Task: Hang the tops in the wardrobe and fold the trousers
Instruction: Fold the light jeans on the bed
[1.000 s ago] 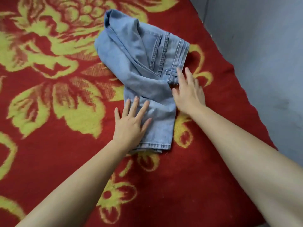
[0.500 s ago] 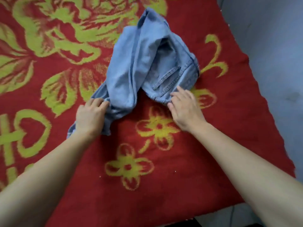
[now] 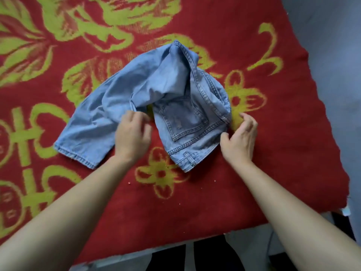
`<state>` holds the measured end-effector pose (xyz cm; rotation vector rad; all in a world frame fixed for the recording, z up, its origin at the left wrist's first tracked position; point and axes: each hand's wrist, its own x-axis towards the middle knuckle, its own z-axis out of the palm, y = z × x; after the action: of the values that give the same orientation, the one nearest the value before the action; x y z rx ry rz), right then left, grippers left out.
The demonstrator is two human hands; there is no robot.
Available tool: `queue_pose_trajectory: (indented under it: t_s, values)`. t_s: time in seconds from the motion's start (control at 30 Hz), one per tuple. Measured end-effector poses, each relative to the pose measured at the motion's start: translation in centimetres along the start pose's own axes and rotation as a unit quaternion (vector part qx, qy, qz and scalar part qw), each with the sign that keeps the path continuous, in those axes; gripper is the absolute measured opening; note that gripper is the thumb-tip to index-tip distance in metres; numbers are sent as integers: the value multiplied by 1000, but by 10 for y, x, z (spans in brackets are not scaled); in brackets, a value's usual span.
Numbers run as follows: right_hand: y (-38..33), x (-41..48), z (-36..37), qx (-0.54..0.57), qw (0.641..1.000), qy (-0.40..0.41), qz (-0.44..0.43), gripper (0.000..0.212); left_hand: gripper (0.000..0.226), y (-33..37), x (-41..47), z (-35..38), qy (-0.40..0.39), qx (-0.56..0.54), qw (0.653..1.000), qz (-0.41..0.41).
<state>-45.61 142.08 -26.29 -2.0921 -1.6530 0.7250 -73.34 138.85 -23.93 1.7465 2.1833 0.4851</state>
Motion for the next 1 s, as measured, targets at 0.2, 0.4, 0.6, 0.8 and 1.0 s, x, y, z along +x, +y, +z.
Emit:
queue_pose_trajectory:
  t_s: [0.2,0.4,0.6,0.8,1.0]
  values:
    - [13,9,5,-77,986,-151,3,58,61,52,-48,41,-187,115,962,162]
    - [3,-13,-2,5,974,-224,44,48,18,50,-71,25,-189,132,972,53]
    - [-68,-30,-44,117,964,-229,73,44,11,61,-45,-70,-133,149,972,124]
    - [-179,-8,-146,184,959,-205,59,55,12,99,-5,-218,-35,157,955,248]
    - [-282,-15,-254,23,973,-164,-159,26,19,140,28,-355,87,124,955,255]
